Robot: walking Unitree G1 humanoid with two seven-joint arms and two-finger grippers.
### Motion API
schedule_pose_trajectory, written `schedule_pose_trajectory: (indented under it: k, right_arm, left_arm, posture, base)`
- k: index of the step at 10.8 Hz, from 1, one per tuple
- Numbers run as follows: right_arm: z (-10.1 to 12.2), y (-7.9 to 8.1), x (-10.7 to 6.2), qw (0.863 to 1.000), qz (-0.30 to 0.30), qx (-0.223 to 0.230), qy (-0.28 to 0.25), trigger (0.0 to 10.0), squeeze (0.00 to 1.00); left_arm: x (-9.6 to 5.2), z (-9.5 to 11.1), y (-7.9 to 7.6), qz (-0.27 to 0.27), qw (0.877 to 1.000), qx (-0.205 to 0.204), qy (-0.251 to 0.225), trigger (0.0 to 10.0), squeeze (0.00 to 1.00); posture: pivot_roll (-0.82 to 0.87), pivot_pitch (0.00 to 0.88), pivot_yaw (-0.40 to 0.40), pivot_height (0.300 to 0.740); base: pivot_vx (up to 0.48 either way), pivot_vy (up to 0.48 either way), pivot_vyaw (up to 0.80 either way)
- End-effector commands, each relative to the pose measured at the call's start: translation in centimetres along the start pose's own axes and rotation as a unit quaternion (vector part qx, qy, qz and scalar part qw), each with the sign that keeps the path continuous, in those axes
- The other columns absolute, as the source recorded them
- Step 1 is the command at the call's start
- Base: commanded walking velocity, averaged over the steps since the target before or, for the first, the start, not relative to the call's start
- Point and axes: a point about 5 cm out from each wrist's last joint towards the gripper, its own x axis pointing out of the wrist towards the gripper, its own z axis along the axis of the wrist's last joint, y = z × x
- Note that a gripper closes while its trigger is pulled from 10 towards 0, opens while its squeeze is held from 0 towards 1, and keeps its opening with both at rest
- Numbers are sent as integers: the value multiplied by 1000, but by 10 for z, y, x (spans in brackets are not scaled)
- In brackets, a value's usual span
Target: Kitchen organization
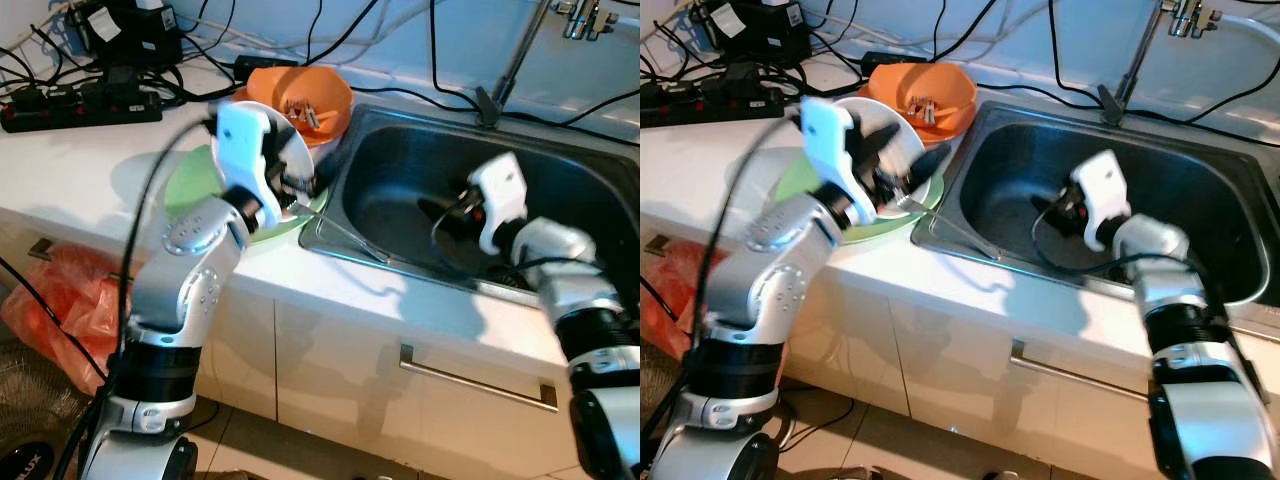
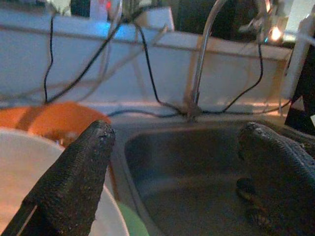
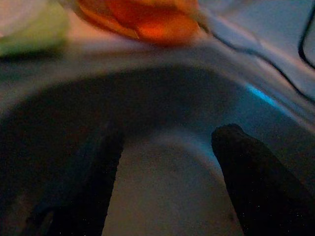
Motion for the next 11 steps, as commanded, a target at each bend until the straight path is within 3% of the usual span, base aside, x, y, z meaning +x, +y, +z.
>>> schedule_pose_trajectory:
  k: [1,3,5,6,8,11]
  right_arm:
    - [5,-3,-6,1000,16,8,-12,10000,0]
    - [14,3,-10,998,63,9,-27,10000,0]
    - [14,11,-12,995,101,-1,-8,10000,0]
    - [17,16,-7,994,105,19,-4,10000,0]
    - [22,36,3,989,140,53,3,10000,0]
    - [25,67,19,980,194,39,20,10000,0]
  left_arm:
    - [-4,3,0,5,1000,2,3,10000,0]
    - [-17,-4,6,23,999,2,28,10000,0]
    - [-33,-12,11,50,998,9,45,10000,0]
    - [-38,-15,13,62,997,-2,48,10000,0]
    - [-42,-17,10,58,997,-6,53,10000,0]
    - [-44,-16,8,54,997,-7,58,10000,0]
  posture:
    - [101,52,-66,740]
    - [105,53,-67,740]
    - [110,53,-67,740]
    - [123,53,-68,740]
    - [138,54,-67,740]
    - [151,56,-69,740]
  base:
    - [0,0,0]
    - [0,0,0]
    - [0,0,0]
    - [0,0,0]
    - [0,0,0]
    - [0,0,0]
